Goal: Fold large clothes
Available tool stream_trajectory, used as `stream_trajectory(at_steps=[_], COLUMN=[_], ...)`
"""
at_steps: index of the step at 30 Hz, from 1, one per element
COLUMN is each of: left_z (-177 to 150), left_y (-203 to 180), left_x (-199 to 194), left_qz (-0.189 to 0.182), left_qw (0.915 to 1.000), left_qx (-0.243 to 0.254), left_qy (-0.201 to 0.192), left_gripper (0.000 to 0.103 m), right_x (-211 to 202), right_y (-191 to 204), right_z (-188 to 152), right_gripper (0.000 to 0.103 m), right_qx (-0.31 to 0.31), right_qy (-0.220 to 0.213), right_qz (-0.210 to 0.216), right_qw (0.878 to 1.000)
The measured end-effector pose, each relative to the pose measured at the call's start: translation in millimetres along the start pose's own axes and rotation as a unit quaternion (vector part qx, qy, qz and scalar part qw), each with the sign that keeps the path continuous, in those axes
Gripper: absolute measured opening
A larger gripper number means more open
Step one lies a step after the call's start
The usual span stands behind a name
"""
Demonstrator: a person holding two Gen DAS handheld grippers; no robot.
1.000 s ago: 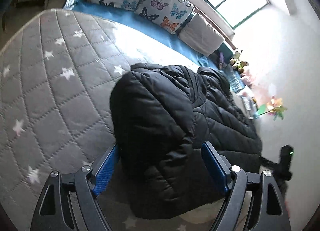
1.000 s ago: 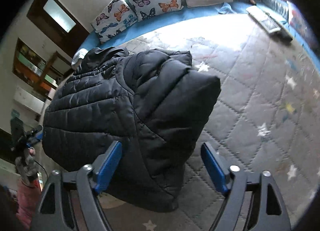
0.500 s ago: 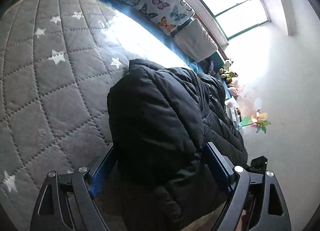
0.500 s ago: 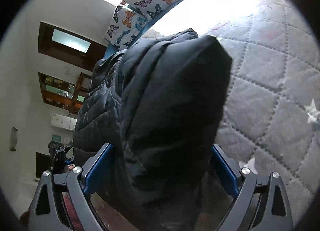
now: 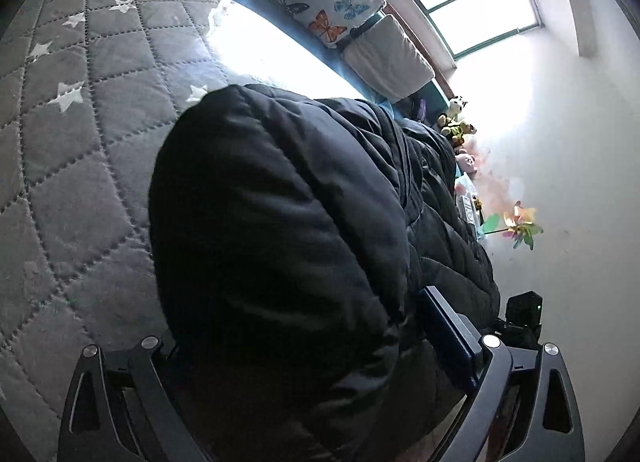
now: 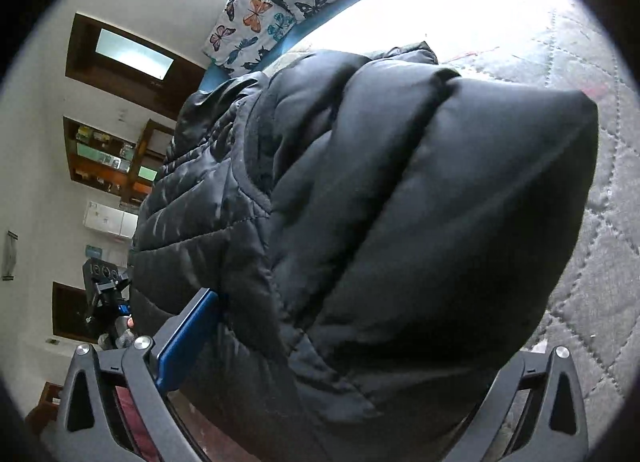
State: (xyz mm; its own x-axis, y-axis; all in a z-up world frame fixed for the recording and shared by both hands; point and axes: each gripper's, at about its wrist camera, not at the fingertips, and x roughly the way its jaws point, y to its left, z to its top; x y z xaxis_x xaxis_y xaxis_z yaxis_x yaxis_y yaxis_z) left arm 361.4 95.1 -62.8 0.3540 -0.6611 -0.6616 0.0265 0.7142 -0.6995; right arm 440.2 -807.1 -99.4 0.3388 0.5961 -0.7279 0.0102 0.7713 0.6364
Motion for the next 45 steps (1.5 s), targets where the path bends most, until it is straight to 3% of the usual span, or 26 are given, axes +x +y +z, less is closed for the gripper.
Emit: stream_trajectory(at_steps=[6, 10, 25, 31, 39, 45], left_z=[4.5, 8.4, 4.3, 1.8, 0.0, 0.7], left_y=[-10.6, -1.7, -24.7, -37.8, -51.0, -60.4], left_x=[9.8, 16.2, 27.5, 32.8, 46.1, 55.5], left_qz=[0.032, 0.000, 0.002, 0.010, 0.007, 0.010], left_qw=[0.9993, 0.9998, 0.9990, 0.9987, 0.9991, 0.9984], left_qx=[0.018, -0.011, 0.019, 0.023, 0.024, 0.022], left_qy=[0.003, 0.017, 0.041, 0.044, 0.035, 0.051], left_gripper=[0.103, 0.103, 0.103, 0.103, 0.103, 0.103], right_x=[-0.2, -0.3, 10.0, 7.3, 9.1, 6.3], right_y=[2.1, 1.6, 10.4, 7.2, 8.6, 2.6], right_z=[-5.5, -5.0, -3.3, -7.5, -5.5, -8.5], right_gripper=[0.103, 0.103, 0.103, 0.103, 0.103, 0.103], right_qx=[0.003, 0.006, -0.004, -0.002, -0.015, -0.013], right_qy=[-0.004, -0.008, 0.017, -0.002, 0.010, -0.007], right_qz=[-0.022, -0.015, 0.011, 0.020, 0.029, 0.043], right_qw=[1.000, 1.000, 1.000, 1.000, 0.999, 0.999])
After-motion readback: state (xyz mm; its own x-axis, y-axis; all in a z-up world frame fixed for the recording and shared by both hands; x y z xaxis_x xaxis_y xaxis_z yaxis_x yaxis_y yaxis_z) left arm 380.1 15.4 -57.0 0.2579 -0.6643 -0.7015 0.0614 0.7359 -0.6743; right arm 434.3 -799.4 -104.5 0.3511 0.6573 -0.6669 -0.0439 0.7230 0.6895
